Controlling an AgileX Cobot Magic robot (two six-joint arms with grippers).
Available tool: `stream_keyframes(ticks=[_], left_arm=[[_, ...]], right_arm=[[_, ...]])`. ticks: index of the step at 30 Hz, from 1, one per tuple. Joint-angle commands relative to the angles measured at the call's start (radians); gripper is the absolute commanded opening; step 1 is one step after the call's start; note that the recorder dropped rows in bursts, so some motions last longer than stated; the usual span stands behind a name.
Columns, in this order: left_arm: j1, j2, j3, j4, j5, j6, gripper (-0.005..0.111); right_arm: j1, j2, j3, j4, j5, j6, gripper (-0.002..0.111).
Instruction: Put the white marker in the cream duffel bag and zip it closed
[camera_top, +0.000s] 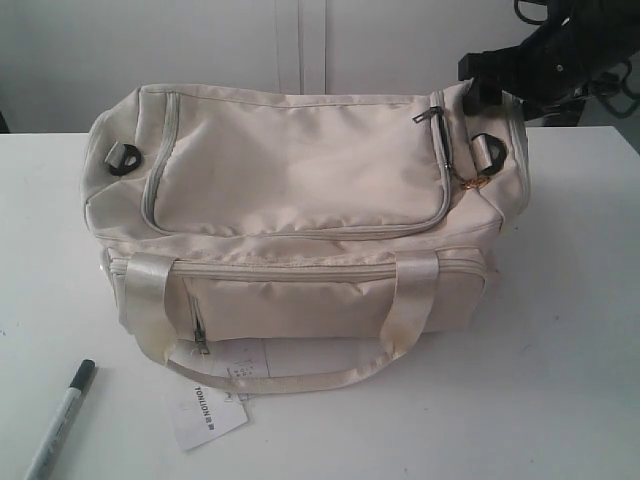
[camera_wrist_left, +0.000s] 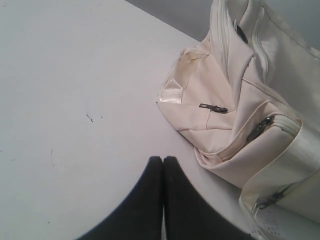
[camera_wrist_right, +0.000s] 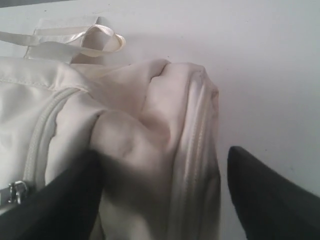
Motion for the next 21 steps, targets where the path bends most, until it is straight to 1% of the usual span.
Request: stream_keyframes(ticks=[1, 2, 3, 4, 6, 8, 13, 17, 21], left_arm=[[0.002, -0.005, 0.003, -0.007, 0.007, 0.006, 0.0], [0.002, -0.005, 0.003, -0.007, 0.007, 0.006, 0.0], [0.002, -0.005, 0.003, -0.007, 0.007, 0.006, 0.0], [0.002, -0.005, 0.003, -0.007, 0.007, 0.006, 0.0], [0.002, -0.005, 0.003, -0.007, 0.007, 0.006, 0.0], [0.002, -0.005, 0.003, -0.007, 0.007, 0.006, 0.0], [0.002, -0.005, 0.003, -0.008, -0.001, 0.022, 0.0], [0.002, -0.005, 0.003, -0.04, -0.012, 0.022, 0.0], [0.002, -0.005, 0.003, -0.111, -0.087, 0.019, 0.0]], right_arm=[[-0.01, 0.029, -0.006, 0.071, 0.029, -0.06, 0.055], [-0.01, 0.031, -0.006, 0.09, 0.034, -0.082, 0.051], [-0.01, 0.035, -0.006, 0.108, 0.041, -0.11, 0.043], [-0.01, 0.037, -0.006, 0.127, 0.043, -0.136, 0.031], [-0.01, 0.037, -0.006, 0.157, 0.046, -0.175, 0.003], [-0.01, 0.035, -0.006, 0.183, 0.048, -0.212, 0.0], [-0.01, 0.031, -0.006, 0.202, 0.048, -0.206, 0.0], [-0.01, 0.031, -0.006, 0.196, 0.05, -0.206, 0.0], [-0.01, 0.031, -0.006, 0.196, 0.049, -0.206, 0.0]])
